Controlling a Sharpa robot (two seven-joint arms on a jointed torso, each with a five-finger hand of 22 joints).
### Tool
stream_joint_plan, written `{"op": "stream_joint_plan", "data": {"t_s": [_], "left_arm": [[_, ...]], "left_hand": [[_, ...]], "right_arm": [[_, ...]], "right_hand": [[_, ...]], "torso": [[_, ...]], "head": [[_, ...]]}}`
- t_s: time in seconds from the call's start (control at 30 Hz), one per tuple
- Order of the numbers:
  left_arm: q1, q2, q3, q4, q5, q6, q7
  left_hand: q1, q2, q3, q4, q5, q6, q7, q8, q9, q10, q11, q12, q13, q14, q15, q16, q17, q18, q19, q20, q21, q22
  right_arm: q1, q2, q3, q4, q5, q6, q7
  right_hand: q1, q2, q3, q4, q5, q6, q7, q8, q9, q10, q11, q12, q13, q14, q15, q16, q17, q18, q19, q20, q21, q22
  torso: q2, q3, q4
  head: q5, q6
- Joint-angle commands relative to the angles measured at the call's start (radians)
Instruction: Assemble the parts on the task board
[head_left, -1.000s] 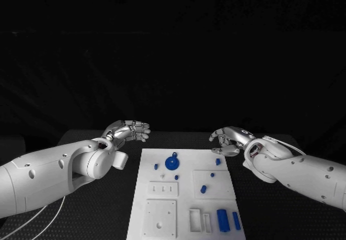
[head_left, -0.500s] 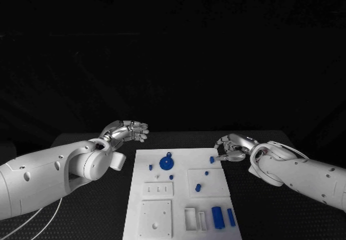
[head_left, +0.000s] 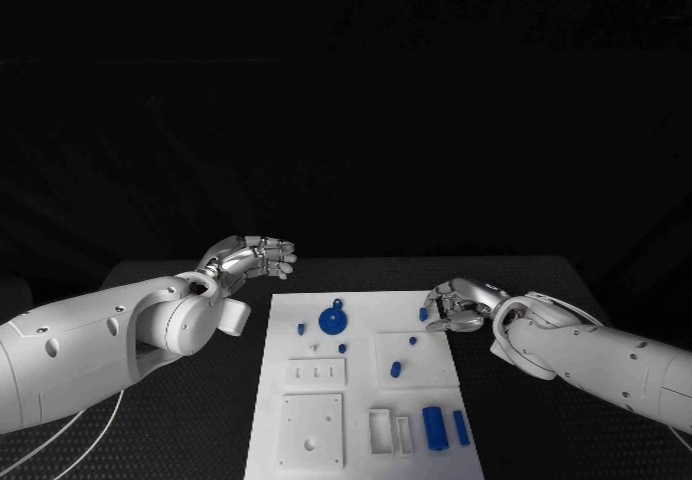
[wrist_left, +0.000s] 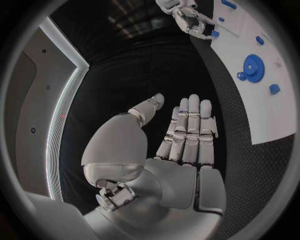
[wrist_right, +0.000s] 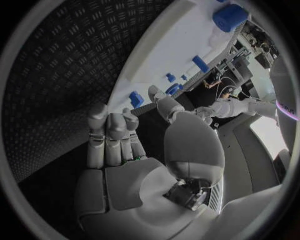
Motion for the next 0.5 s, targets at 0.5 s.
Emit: {"op": "stream_joint_plan", "data": {"t_s": [0.5], "left_arm": [[0.001, 0.001, 0.001, 0.006, -0.005, 0.016, 0.013]], "left_hand": [[-0.007, 0.0, 0.003, -0.005, 0.0, -0.001, 0.003, -0.004, 0.001, 0.001, 0.003, -0.005, 0.0, 0.006, -0.002, -0.004, 0.003, 0.02, -0.005, 0.0, 0.007, 0.019]], "right_arm": [[-0.004, 0.036, 0.0, -0.044, 0.001, -0.009, -0.001]], "right_hand": [[0.062, 0.07, 0.1, 0.041, -0.055, 0.017, 0.013, 0.001, 0.002, -0.009, 0.001, 0.008, -0.005, -0.007, -0.002, -0.005, 0.006, 0.063, -0.003, 0.0, -0.004, 0.016]], "torso": [[-0.003, -0.0033, -0.0014]], "head": [[0.0, -0.009]]}}
